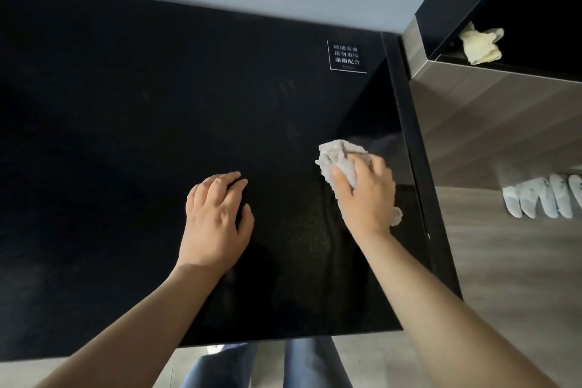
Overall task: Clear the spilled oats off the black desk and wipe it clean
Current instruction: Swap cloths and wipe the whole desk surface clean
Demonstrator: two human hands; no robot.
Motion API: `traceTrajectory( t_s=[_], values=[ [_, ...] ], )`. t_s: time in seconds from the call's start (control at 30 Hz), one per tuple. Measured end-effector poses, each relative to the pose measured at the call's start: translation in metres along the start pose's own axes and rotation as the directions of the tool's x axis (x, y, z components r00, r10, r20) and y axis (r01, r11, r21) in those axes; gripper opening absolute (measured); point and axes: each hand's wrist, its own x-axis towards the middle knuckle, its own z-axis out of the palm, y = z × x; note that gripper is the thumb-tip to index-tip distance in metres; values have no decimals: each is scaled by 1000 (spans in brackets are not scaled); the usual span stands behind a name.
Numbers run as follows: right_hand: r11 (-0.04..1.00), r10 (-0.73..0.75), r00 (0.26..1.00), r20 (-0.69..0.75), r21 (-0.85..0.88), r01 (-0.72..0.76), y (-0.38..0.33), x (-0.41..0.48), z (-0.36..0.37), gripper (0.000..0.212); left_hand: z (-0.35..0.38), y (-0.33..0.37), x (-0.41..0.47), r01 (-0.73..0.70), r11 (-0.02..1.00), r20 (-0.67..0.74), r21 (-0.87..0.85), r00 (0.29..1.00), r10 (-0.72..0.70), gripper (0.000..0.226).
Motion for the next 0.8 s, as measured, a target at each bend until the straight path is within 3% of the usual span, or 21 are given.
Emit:
traceTrajectory(
  t_s=[0.13, 0.3, 0.57, 0.7, 0.8],
  values=[
    [992, -111, 994, -14, 60, 112, 0, -82, -15, 31, 0, 2, -1, 5, 1000, 2, 6, 1000, -5, 39],
    [987, -133, 990, 44, 96, 128, 0, -141, -26, 32, -1, 3, 0, 7, 1000, 2, 22, 1000, -7, 36],
    [982, -142, 975, 173, 145, 118, 0, -173, -42, 28, -2, 5, -2, 10, 999, 8, 35, 1000, -10, 36],
    [953, -173, 956, 235, 286, 102, -4, -178, -55, 18, -3, 6, -1, 10, 1000, 15, 28, 1000, -11, 36],
    [938, -157, 980, 119, 329, 111, -10, -153, -68, 21, -4, 4, -2, 18, 1000, 24, 10, 1000, -19, 36]
  ],
)
